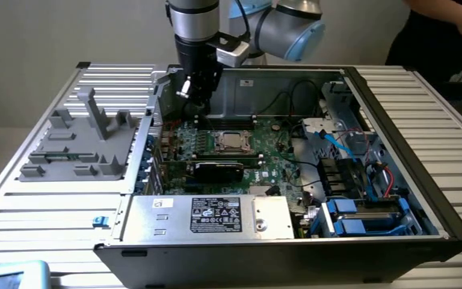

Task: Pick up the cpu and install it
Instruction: 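Install the first cpu locking lever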

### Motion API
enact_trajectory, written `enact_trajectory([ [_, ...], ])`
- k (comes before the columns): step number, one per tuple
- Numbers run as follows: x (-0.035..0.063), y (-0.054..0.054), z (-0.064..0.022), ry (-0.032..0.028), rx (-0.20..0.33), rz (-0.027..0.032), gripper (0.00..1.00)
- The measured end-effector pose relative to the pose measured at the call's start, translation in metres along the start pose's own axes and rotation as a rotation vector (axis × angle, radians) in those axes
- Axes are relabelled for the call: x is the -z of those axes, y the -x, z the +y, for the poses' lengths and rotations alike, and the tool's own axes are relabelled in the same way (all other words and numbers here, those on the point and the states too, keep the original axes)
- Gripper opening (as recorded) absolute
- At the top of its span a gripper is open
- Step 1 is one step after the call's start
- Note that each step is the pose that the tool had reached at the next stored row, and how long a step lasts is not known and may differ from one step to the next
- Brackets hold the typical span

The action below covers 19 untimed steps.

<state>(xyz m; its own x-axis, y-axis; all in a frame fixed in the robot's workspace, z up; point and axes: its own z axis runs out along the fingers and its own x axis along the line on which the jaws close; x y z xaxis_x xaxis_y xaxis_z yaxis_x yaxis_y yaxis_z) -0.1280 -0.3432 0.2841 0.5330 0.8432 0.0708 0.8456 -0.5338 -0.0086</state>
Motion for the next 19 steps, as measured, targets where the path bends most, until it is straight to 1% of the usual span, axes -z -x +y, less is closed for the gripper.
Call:
enact_trajectory([
  [19, 0.0, 0.0, 0.0, 0.0196, -0.277, 0.0023, 0.11],
])
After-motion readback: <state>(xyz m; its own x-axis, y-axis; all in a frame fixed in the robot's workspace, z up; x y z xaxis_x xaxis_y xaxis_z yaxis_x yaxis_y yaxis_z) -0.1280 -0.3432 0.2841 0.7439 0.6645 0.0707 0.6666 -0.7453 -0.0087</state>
